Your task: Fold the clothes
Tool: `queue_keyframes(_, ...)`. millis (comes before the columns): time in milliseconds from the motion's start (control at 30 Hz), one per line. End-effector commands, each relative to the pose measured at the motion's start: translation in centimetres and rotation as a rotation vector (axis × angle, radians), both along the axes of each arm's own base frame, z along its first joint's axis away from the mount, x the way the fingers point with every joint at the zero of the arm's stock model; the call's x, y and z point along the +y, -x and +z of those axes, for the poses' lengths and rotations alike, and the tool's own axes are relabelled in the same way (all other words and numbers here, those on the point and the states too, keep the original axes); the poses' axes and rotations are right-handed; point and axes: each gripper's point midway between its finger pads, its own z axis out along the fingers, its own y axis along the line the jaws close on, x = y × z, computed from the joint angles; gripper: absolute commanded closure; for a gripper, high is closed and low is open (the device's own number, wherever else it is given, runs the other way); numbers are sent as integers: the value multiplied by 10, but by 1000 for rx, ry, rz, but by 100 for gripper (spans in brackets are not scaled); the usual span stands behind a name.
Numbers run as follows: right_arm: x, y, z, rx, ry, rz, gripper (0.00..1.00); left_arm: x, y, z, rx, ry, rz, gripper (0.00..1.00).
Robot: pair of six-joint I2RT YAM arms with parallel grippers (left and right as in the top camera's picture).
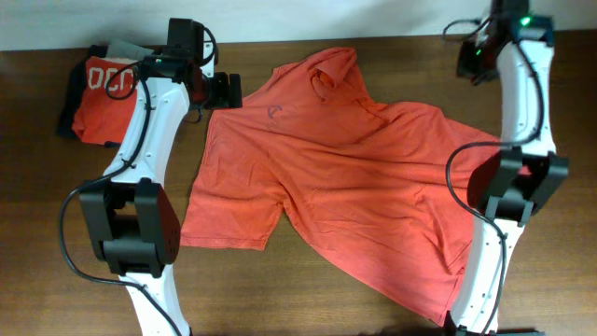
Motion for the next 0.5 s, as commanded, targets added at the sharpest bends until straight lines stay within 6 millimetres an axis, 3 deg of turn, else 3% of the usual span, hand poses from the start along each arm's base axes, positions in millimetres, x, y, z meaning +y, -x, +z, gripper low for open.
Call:
queue_keyframes(0, 14, 14, 75, -116, -58, -7, 91, 1, -1, 8, -17, 12, 2, 1)
queue_keyframes(133, 43, 30, 93, -111, -151, 80, 90, 1, -1, 8, -17, 12, 2, 1)
queue_keyframes(300, 83, 35, 85, -60, -125, 308, 92, 1, -1, 8, -17, 12, 2, 1)
queue_keyframes(467, 130, 24, 79, -74, -94, 464, 93, 1, -1, 8, -17, 12, 2, 1)
